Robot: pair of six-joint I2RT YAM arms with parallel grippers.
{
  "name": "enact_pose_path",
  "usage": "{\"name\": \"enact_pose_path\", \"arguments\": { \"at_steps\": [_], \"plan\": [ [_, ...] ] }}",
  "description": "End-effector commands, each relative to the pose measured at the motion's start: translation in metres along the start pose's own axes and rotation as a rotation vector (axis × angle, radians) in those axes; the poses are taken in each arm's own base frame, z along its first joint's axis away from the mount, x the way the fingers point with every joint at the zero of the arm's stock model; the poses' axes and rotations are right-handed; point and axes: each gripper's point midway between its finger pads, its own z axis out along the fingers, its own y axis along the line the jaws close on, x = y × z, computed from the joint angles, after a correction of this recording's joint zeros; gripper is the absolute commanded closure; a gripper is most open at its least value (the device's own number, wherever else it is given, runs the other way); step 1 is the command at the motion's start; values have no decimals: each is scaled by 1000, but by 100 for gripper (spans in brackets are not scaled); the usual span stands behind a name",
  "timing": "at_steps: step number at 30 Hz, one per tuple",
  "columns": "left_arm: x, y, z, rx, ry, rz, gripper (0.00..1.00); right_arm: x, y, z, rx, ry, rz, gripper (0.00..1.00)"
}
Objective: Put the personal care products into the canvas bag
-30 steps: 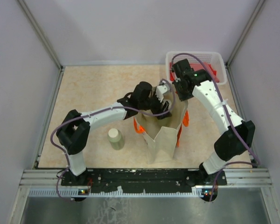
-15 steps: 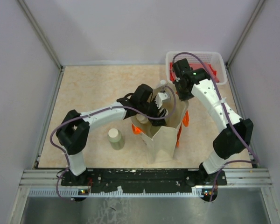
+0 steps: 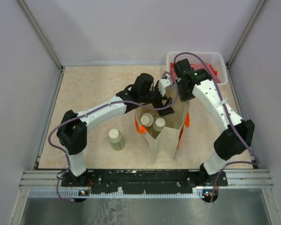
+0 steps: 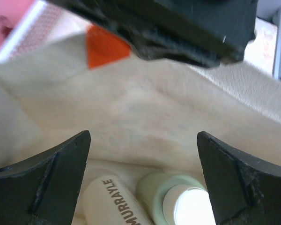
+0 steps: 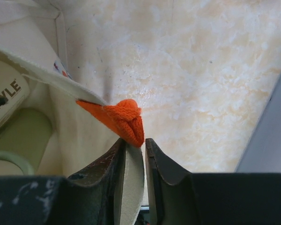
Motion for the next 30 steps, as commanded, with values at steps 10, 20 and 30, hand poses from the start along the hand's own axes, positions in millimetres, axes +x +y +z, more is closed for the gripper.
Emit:
{"name": "enact_pose_path", "arguments": {
  "at_steps": [10, 20, 30],
  "plan": [
    [-74, 79, -143, -519, -97, -258, 0, -11, -10, -34, -29, -86, 34, 52],
    [8, 94, -209, -753, 114, -476, 0, -80, -21, -93, -54, -374, 122, 14],
    [58, 43, -232, -689, 243, -653, 0, -120, -20, -92, -63, -550, 211, 11]
  ]
}}
